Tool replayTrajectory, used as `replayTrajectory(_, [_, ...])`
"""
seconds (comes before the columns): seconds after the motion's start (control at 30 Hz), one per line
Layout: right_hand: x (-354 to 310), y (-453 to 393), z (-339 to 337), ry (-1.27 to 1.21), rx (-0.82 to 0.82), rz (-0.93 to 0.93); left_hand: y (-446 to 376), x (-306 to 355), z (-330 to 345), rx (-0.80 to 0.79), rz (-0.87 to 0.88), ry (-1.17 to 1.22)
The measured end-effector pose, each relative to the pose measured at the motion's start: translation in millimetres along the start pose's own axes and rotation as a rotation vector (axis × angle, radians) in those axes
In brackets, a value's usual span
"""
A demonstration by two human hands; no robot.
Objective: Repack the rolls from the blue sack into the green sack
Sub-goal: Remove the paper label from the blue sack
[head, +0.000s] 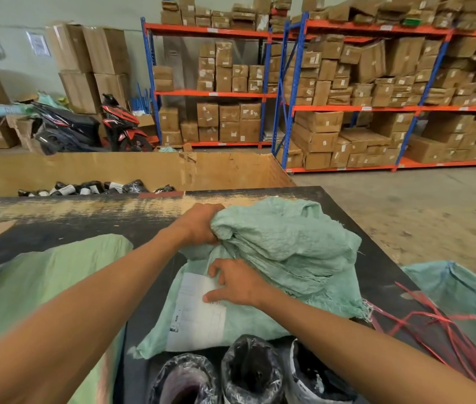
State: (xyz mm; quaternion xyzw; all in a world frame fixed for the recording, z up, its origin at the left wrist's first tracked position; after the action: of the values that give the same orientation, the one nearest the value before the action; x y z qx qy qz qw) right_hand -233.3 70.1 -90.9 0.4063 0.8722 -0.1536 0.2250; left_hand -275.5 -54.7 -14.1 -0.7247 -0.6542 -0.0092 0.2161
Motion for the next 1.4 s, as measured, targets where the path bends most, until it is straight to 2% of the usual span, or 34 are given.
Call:
replayTrajectory(0.07, [5,0,8,-0.073,-0.040,0.043,1,-4,2,0.055,-0.002,-0.020])
replayTrajectory(0.2, [16,2,15,-0.069,-0.047,0.104,1,-12,1,0.128,-0.051,0.046])
replayTrajectory(0.37, [26,-1,14,-0.458,0.006,0.399,-1,-11,2,0.042,-0.070,0.124])
replayTrajectory(0.5, [22,1,11,-0.626,-0.024,0.511,-2,-16,5,0.030,-0.101,0.166])
replayTrajectory(0.6, [21,1,13,-0.695,-0.091,0.522,10,-17,2,0.043,-0.091,0.349])
replayTrajectory(0.7, [21,-3,6,-0.830,-0.098,0.548,26,-28,-8,0.225,-0.106,0.355])
replayTrajectory(0.77, [25,-9,0,-0.893,-0.073,0.575,42,-46,-11,0.374,-0.222,0.378])
replayTrajectory(0.83, [30,-16,-6,-0.966,-0.034,0.624,65,-66,-4,0.423,-0.389,0.427])
replayTrajectory(0.93, [36,-22,-17,-1.048,0.030,0.706,104,-88,14,0.271,-0.567,0.417])
replayTrajectory(1.0, [38,-24,-23,-1.050,0.062,0.731,128,-88,17,0.150,-0.556,0.504])
replayTrajectory(1.1, [39,-25,-30,-1.039,0.130,0.769,147,-84,12,0.057,-0.449,0.619])
replayTrajectory(1.2, [40,-24,-35,-0.942,0.253,0.759,151,-82,10,0.038,-0.381,0.607])
replayTrajectory(1.23, [38,-23,-39,-0.778,0.283,0.690,151,-80,10,0.042,-0.384,0.596])
replayTrajectory(1.33, [19,-13,-53,0.157,0.258,0.329,152,-68,9,0.037,-0.435,0.674])
replayTrajectory(1.37, [8,-7,-58,0.418,0.295,0.237,152,-63,9,0.029,-0.464,0.726])
replayTrajectory(1.4, [-3,-2,-62,0.565,0.359,0.150,153,-59,9,0.016,-0.490,0.771])
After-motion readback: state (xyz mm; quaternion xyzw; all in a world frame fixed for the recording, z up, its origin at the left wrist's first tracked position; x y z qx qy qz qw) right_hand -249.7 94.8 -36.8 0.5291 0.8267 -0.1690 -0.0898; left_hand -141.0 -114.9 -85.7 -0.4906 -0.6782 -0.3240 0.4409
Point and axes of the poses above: each hand's wrist, its own y-axis away from the middle knuckle, its own z-axis out of the palm, x = y × z, the point moved 5 cm from there along -y, towards the middle knuckle, and after that the axes turned 9 degrees about x, right-handed, at the moved point
